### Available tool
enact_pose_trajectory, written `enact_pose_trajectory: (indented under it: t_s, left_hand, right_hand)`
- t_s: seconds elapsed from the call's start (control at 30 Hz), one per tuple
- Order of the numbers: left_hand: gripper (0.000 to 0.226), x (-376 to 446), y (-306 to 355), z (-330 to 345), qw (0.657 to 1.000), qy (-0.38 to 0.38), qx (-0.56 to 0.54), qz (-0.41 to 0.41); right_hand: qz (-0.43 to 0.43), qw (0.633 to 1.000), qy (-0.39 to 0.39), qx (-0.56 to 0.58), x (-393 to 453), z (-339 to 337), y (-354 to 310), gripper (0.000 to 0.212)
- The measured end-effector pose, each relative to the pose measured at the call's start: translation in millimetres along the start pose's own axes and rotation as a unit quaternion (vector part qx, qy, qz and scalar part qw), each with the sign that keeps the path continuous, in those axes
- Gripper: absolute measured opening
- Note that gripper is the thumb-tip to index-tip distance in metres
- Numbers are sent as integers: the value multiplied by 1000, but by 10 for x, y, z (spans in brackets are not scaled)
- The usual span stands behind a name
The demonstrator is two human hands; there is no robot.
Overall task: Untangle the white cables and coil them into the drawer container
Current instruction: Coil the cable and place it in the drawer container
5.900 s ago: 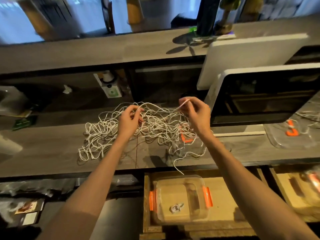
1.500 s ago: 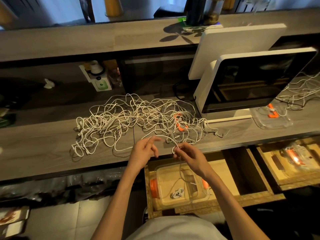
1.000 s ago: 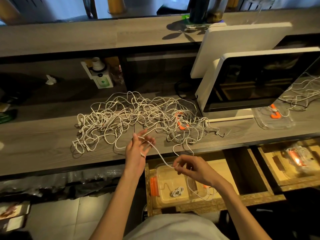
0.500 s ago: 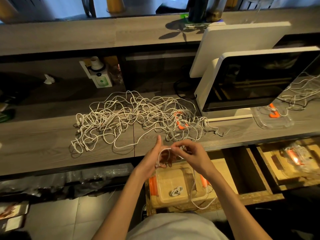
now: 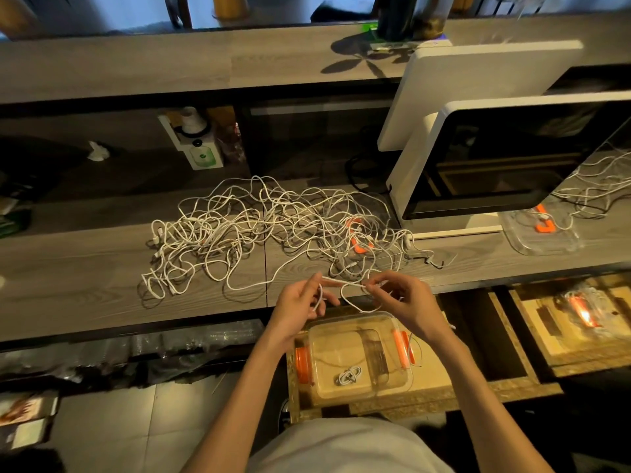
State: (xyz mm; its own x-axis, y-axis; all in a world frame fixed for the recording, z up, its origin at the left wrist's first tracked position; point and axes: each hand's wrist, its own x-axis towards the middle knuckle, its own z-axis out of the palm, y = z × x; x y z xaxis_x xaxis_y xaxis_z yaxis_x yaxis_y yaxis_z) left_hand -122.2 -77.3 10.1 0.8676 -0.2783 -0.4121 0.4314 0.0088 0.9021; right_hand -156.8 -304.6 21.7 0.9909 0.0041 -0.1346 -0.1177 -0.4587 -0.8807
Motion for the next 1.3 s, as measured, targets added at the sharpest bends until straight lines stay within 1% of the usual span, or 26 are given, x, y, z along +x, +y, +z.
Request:
enact_pose_trajectory:
  t_s: [0.1, 0.17, 0.27, 0.37, 0.43, 0.53, 0.63, 0.7, 0.73, 0.8, 0.87, 0.97, 1.1, 1.13, 1.2, 1.27, 1.3]
  left_hand:
    - [39, 12, -9, 11, 999, 30, -24, 24]
    - [41, 21, 3, 16, 996, 54, -71, 26]
    - [45, 57, 40, -45, 981, 95, -167, 31]
    - [46, 109, 91, -51, 970, 132, -199, 41]
    - [44, 143, 117, 9, 966, 146, -209, 39]
    - [45, 178, 148, 89, 958, 150, -244, 34]
    - [44, 184, 179, 138, 946, 141, -291, 22]
    - [39, 189, 172, 166, 950, 142, -276, 20]
    - [36, 192, 158, 175, 958, 147, -247, 22]
    - [34, 197, 109, 185, 974, 153, -162, 29]
    - [35, 176, 66, 191, 986, 142, -85, 25]
    - [41, 126, 30, 221, 995, 90, -26, -18]
    - [52, 20, 60, 267, 995, 12, 26, -95]
    - [56, 0, 66, 274, 993, -8, 28, -114]
    - [69, -19, 55, 274, 989, -59, -2, -136]
    - [77, -36, 54, 273, 985, -112, -13, -133]
    - [75, -43, 56, 275, 984, -132, 0, -122]
  right_hand:
    - [-8, 1000, -13, -16, -46, -73, 57, 10]
    - [-12, 999, -13, -36, -71, -100, 86, 15]
    - [-2, 1000, 2, 4, -130, -152, 126, 17]
    - [-1, 1000, -14, -6, -182, -150, 189, 17]
    - [5, 999, -45, -30, -203, -108, 222, 14]
    - [14, 991, -113, -66, -207, -40, 226, 13]
    - [-12, 980, -182, -83, -207, 26, 180, 13]
    - [-40, 974, -209, -81, -210, 69, 140, 11]
    - [-51, 973, -215, -71, -208, 84, 120, 11]
    - [-55, 973, -221, -31, -204, 102, 65, 10]
    - [-52, 973, -226, 16, -194, 122, 23, 11]
    - [-48, 975, -198, 91, -164, 155, -33, 14]
    - [-49, 982, -102, 148, -54, 207, -61, 17]
    - [-39, 986, -77, 145, -25, 214, -57, 19]
    - [-28, 994, -26, 103, 15, 226, -42, 23]
    - [-27, 997, 14, 68, 33, 226, -16, 16]
    - [-29, 997, 26, 59, 31, 214, -15, 11]
